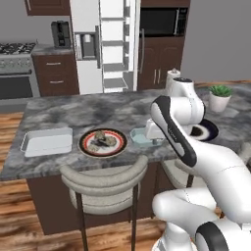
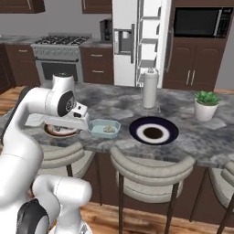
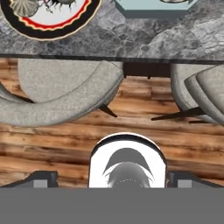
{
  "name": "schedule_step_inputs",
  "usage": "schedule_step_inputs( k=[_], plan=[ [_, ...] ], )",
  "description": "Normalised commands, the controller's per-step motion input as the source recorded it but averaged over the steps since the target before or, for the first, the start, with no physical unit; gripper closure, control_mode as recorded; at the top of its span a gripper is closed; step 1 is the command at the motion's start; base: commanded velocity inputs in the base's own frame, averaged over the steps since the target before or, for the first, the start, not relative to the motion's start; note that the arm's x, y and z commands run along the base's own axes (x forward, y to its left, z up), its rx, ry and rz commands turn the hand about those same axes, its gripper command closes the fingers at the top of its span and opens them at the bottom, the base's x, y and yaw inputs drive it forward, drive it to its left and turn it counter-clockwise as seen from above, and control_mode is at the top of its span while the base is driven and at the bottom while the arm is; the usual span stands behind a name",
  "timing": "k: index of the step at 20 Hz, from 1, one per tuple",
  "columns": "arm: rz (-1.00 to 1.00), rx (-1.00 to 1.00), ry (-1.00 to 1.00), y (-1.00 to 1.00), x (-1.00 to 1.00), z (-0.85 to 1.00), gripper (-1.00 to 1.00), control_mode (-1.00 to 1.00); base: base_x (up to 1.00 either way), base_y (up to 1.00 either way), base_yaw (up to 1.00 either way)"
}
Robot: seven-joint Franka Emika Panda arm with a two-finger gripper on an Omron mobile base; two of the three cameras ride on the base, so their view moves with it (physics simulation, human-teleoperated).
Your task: Place two dumplings into each of the tupperware containers and then place the containers in the fridge.
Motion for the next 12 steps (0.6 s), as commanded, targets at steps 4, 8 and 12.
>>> schedule_step_inputs(
  k=[4,8,12],
  plan=[
    [0.0,0.0,0.0,0.0,0.0,0.0,-1.0,1.0,0.48,0.17,0.0],
    [0.0,0.0,0.0,0.0,0.0,0.0,-1.0,1.0,0.54,0.16,0.0],
    [0.0,0.0,0.0,0.0,0.0,0.0,-1.0,1.0,0.47,0.17,0.0]
  ],
)
